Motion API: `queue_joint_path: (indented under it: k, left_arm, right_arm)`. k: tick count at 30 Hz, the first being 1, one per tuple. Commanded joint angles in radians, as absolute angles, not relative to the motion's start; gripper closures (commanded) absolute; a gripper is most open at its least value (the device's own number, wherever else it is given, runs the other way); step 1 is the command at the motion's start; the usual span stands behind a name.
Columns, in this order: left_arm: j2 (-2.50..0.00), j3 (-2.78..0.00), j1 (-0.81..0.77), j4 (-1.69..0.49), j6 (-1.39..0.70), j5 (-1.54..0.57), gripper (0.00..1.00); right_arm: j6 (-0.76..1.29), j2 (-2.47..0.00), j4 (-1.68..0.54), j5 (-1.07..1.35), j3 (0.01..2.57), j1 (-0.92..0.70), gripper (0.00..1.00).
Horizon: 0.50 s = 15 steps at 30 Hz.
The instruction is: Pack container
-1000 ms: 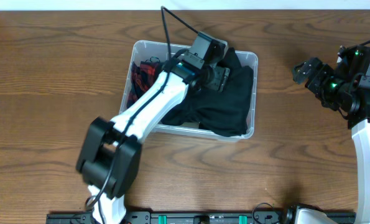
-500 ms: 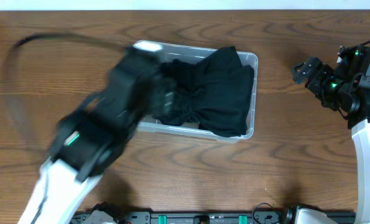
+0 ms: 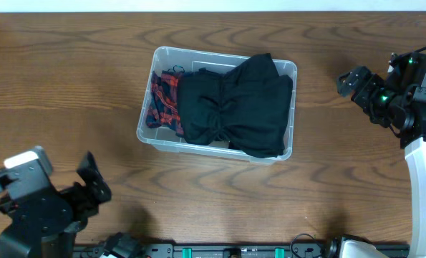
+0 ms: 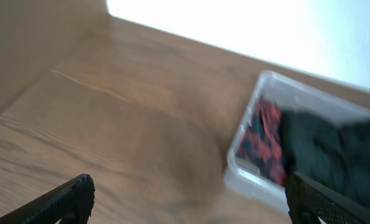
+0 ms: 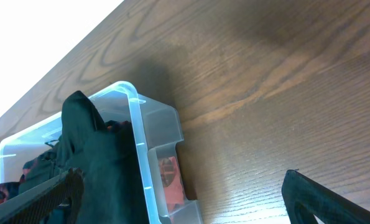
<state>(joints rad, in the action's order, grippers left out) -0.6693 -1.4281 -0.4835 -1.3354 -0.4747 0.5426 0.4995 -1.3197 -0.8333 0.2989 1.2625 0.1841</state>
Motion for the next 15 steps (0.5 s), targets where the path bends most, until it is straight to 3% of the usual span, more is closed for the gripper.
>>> queue_joint_path:
  k: [1, 9, 15]
  left_arm:
    - [-0.666, -1.409, -0.480, -1.369, -0.439, 0.339, 0.02]
    - [-0.667, -1.409, -0.480, -1.441, -0.437, 0.318, 0.02]
    - [-0.666, -1.404, -0.476, -1.379, -0.308, 0.319, 0.02]
  right_arm:
    - [0.493, -1.320, -0.834, 0.303, 1.265, 0.189, 0.01]
    - [0.493, -1.320, -0.834, 0.303, 1.265, 0.189, 0.01]
    - [0.493, -1.320, -0.834, 0.303, 1.265, 0.189, 0.01]
